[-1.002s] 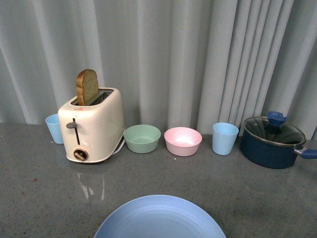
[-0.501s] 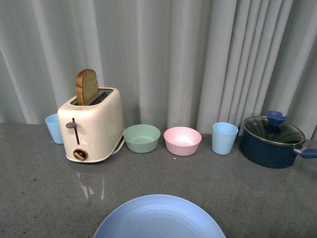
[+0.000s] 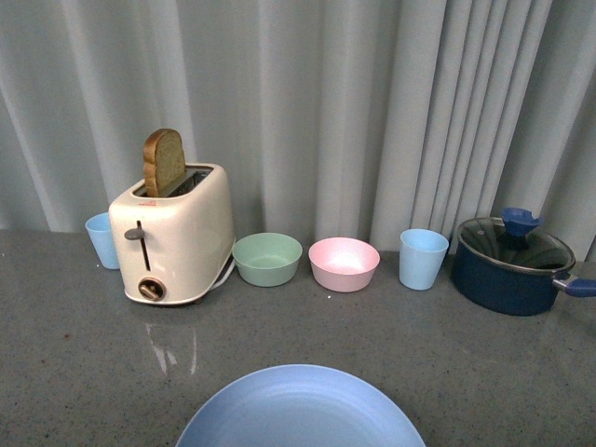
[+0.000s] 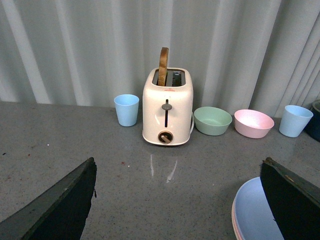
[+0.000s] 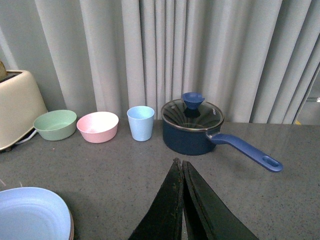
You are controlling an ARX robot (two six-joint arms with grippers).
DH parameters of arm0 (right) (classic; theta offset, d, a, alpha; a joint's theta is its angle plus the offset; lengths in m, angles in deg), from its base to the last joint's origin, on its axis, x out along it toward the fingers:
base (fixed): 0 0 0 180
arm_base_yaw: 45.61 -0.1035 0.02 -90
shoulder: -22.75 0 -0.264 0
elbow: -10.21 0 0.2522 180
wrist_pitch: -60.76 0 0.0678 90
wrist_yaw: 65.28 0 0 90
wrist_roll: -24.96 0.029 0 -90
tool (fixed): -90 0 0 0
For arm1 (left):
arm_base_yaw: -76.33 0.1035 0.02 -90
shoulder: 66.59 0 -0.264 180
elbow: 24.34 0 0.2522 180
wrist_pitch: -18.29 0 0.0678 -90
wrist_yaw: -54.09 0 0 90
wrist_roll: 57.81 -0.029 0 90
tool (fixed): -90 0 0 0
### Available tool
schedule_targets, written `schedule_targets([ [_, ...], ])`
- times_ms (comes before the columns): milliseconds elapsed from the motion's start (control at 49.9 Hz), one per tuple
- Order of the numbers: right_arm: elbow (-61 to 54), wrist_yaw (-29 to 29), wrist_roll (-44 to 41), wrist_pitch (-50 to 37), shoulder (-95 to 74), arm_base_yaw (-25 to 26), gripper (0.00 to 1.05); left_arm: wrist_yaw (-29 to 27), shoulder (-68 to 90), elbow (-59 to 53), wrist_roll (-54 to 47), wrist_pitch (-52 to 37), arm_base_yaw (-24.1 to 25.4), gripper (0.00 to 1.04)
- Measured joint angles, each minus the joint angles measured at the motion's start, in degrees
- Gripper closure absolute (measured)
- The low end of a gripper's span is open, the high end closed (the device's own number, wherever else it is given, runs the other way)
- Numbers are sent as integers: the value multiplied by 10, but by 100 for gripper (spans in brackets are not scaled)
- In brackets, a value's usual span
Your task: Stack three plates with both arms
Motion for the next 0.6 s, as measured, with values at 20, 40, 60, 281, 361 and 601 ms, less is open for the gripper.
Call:
schedule_targets([
  [20, 0, 0, 0, 7, 7, 0, 102, 0, 0, 0, 0, 0, 0, 7],
  [40, 0, 0, 0, 13, 14, 0, 102, 0, 0, 0, 0, 0, 0, 7],
  [60, 0, 0, 0, 19, 20, 0, 102, 0, 0, 0, 0, 0, 0, 7],
  [281, 0, 0, 0, 87, 93, 0, 102, 0, 0, 0, 0, 0, 0, 7],
  [361, 0, 0, 0, 110, 117, 0, 102, 0, 0, 0, 0, 0, 0, 7],
  [601, 0, 0, 0, 161, 167, 0, 102, 0, 0, 0, 0, 0, 0, 7],
])
